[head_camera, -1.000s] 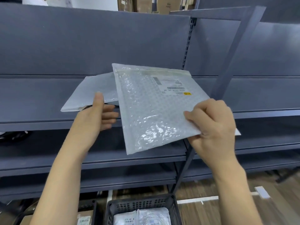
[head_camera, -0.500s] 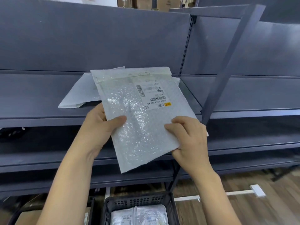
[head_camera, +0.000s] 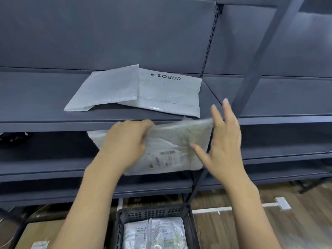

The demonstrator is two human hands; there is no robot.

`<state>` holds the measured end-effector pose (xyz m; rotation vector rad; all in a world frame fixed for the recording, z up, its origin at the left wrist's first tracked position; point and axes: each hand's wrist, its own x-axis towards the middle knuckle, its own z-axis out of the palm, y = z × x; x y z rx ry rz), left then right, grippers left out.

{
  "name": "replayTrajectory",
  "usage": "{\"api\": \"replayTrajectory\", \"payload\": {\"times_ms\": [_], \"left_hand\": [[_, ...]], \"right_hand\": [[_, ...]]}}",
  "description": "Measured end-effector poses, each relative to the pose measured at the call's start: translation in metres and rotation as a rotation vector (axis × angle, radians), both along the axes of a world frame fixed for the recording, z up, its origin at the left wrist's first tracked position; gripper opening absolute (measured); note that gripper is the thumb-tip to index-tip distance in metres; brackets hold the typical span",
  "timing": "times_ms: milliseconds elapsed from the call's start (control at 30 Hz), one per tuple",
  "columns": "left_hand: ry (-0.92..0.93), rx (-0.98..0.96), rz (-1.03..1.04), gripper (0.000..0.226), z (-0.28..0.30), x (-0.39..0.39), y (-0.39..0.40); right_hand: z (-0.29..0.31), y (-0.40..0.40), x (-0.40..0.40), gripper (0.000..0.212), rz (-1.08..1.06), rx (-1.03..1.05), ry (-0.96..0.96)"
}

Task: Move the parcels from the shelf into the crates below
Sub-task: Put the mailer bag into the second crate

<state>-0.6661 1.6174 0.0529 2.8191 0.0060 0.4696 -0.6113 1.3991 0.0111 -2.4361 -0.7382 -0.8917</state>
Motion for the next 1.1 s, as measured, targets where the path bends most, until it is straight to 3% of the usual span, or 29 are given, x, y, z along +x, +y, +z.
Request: {"api": "replayTrajectory", "payload": {"times_ms": [100, 200, 267, 400, 500, 633, 733, 900, 1100], "left_hand": [[0.037, 0.252, -0.041, 0.052, -0.004, 0.009, -0.016], [0.066, 0.317, -0.065, 0.051, -0.003, 0.013, -0.022], [0.018, 0.279, -0.073, 0.047, -0.005, 0.014, -0.022], [-0.181, 0.112, -0.065, 0.027, -0.020, 0.014, -0.009], [-0.211, 0.124, 0.062, 0.063, -0.037, 0.012, 0.009], [-0.123, -0.121, 0.268, 0.104, -0.051, 0.005, 0.022], [0.031, -0.317, 0.331, 0.106, -0.069, 0.003, 0.024], [0.346, -0.421, 0.297, 0.099, -0.094, 0.005, 0.014], [0.362, -0.785, 0.064, 0.109, -0.100, 0.006, 0.003]], "right_hand": [[-0.008, 0.001, 0.002, 0.085, -0.001, -0.148, 0.043], [-0.013, -0.005, 0.003, 0.050, 0.006, -0.187, 0.128], [-0.009, -0.007, 0.002, 0.025, 0.015, -0.192, 0.192], [0.000, -0.013, 0.000, 0.015, -0.013, -0.229, 0.301], [0.000, -0.022, -0.001, 0.015, -0.046, -0.218, 0.353], [-0.002, -0.030, 0.002, 0.015, -0.055, -0.082, 0.433], [0.001, -0.034, 0.004, 0.013, -0.028, 0.137, 0.500], [0.008, -0.028, 0.002, 0.013, 0.033, 0.400, 0.550], [-0.001, -0.018, -0.002, 0.008, 0.121, 0.595, 0.691]]}}
